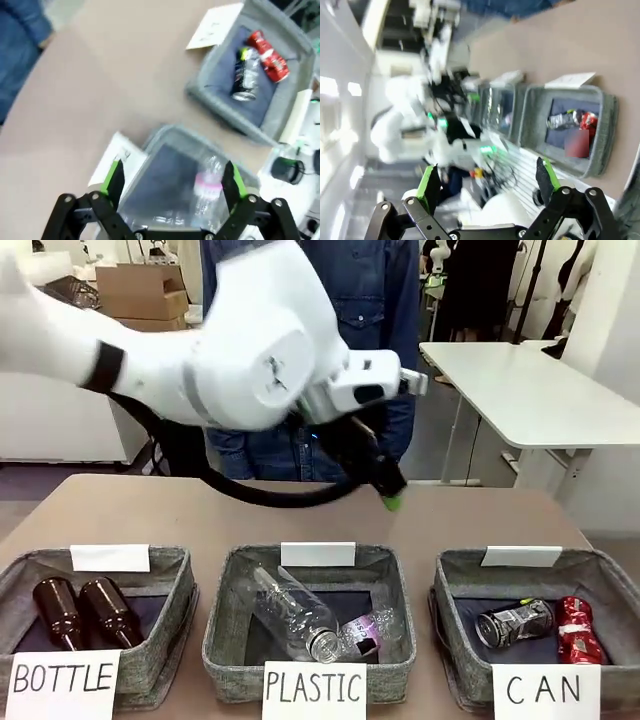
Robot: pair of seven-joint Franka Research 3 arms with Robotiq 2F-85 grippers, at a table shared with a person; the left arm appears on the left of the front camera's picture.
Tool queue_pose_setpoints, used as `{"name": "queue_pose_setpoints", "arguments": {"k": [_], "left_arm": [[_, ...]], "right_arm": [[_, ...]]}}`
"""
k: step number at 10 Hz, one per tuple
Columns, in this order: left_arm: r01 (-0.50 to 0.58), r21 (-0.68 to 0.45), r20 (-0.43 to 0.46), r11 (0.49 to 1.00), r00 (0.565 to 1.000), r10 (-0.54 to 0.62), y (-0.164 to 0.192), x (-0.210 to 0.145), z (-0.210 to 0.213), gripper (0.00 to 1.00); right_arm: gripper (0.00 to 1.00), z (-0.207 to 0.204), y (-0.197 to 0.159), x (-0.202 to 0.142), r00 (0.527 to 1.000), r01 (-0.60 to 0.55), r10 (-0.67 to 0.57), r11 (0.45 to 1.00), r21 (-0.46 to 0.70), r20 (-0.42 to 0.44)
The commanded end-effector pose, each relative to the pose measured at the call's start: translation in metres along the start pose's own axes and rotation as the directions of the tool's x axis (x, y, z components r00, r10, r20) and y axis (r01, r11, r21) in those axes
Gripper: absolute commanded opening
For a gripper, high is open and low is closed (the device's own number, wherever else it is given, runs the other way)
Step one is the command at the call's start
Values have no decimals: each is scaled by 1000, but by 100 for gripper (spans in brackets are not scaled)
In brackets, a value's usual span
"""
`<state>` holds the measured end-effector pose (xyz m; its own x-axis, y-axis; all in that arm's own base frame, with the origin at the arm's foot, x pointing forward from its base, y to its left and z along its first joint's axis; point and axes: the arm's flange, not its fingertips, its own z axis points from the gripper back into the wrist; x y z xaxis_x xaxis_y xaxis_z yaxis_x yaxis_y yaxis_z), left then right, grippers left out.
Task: Sort the can waste into the basket.
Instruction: Pick up the can waste from the table and place it in the right Fabric basket.
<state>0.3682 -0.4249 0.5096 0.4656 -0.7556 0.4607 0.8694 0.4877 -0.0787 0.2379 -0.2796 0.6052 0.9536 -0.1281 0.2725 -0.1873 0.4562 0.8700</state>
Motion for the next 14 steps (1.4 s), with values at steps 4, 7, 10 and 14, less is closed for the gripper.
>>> {"name": "queue_pose_setpoints", "arguments": {"k": [4,7,10,14], "left_arm": [[-261,-128,-118,957,962,247,176,-87,108,100],[-579,-192,-121,793,815,566,226,-189,160,100],[-751,-477,-99,457,562,821,239,-294,210,100],[-662,-719,-152,210,445,883,299,-307,215,100]], "right_arm": [[100,-166,99,34,959,-177,160,983,-53,-232],[100,-219,115,21,887,-261,240,965,1,-395],[100,-268,100,2,837,-176,204,979,104,-507],[100,-314,113,47,965,215,-210,977,16,-157]]}}
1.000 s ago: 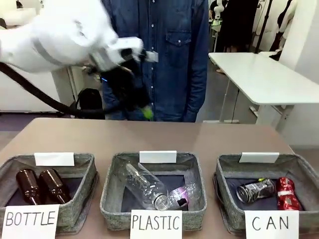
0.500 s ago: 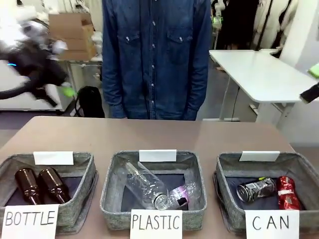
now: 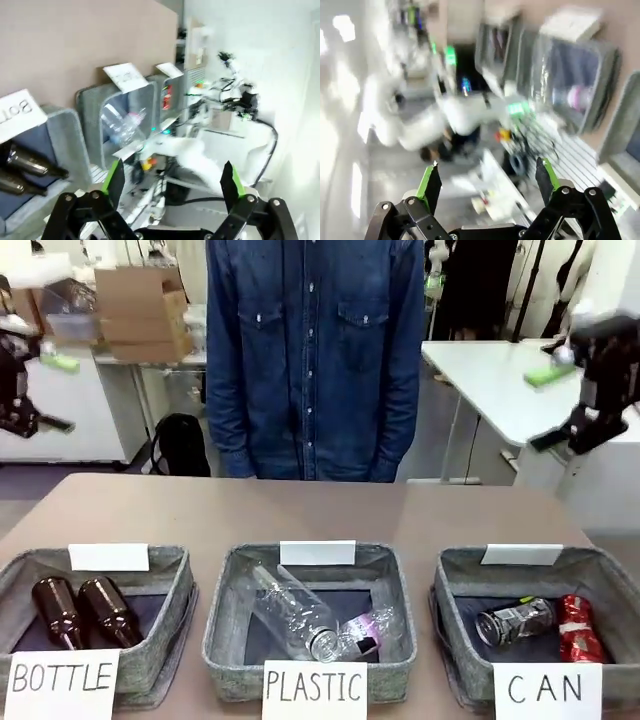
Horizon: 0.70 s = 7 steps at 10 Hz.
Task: Sort the can waste into the basket.
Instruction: Pick up the can waste from the table and place it in the right Fabric basket.
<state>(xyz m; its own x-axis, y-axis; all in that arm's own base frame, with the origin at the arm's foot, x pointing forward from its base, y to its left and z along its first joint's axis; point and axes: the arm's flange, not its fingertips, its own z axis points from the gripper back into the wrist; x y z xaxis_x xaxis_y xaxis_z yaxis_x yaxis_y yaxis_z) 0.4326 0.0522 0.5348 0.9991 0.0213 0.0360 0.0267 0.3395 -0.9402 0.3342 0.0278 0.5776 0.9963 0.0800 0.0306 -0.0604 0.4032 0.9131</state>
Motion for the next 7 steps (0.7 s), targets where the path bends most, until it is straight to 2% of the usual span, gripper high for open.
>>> {"name": "queue_pose_setpoints", "arguments": {"k": [1,7], "left_arm": [[36,74,-25,997,999,-34,-8,-17,0,100],[36,74,-25,997,999,-34,-8,-17,0,100]], "right_arm": [[100,1,-5,-17,988,-100,99,995,-3,-115],[100,1,-5,-17,988,-100,99,995,-3,-115]]}}
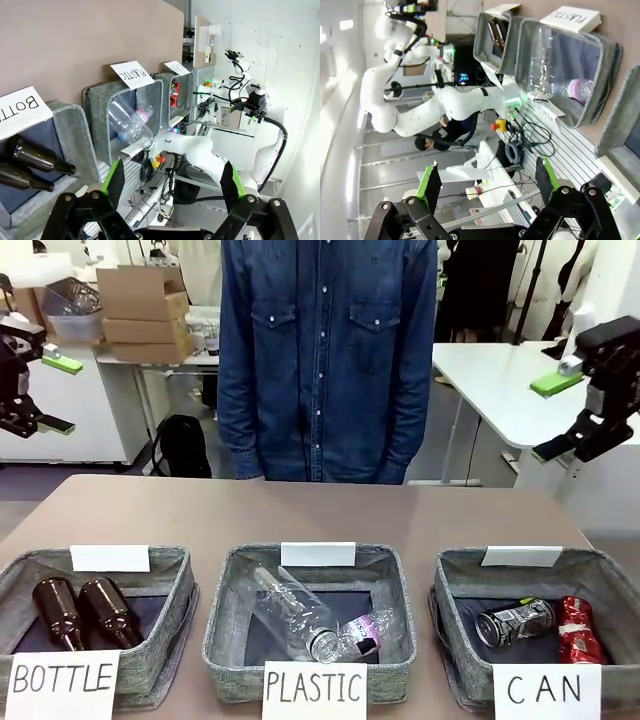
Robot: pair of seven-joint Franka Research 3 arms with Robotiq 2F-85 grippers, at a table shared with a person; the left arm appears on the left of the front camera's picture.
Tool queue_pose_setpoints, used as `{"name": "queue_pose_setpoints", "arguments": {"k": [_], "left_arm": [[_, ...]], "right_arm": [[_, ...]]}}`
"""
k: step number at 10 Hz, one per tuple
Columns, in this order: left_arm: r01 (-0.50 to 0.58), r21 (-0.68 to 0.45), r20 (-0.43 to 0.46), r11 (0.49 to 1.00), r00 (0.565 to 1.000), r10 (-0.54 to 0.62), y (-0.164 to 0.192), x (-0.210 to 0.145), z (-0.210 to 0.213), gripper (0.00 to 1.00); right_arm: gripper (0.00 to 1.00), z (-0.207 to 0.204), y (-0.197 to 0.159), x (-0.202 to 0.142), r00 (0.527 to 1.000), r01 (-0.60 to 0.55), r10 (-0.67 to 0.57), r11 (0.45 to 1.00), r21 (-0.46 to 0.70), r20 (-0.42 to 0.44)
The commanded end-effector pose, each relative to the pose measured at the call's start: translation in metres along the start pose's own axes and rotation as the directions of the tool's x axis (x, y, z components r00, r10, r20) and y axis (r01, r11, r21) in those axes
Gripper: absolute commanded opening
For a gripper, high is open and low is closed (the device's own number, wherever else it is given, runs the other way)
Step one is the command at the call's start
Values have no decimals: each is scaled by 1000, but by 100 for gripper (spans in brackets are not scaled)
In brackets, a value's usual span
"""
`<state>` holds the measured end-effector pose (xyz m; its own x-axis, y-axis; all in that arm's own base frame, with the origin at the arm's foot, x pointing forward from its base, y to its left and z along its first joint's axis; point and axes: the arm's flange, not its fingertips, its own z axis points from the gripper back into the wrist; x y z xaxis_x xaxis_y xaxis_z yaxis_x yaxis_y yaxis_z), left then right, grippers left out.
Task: Sort the can waste into the basket.
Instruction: Pick up the can waste from the table and place it in the right Fabric basket.
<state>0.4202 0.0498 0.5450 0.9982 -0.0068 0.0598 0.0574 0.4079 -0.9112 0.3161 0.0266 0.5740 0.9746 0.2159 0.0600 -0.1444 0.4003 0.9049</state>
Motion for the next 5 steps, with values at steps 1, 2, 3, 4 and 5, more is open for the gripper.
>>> {"name": "queue_pose_setpoints", "arguments": {"k": [1,2,3,4,5], "left_arm": [[2,1,-7,1000,1000,-2,2,-5,-2,100],[2,1,-7,1000,1000,-2,2,-5,-2,100],[2,1,-7,1000,1000,-2,2,-5,-2,100],[2,1,-7,1000,1000,-2,2,-5,-2,100],[2,1,-7,1000,1000,-2,2,-5,-2,100]], "right_arm": [[100,3,-2,0,1000,-16,16,1000,1,-2],[100,3,-2,0,1000,-16,16,1000,1,-2],[100,3,-2,0,1000,-16,16,1000,1,-2],[100,3,-2,0,1000,-16,16,1000,1,-2],[100,3,-2,0,1000,-16,16,1000,1,-2]]}}
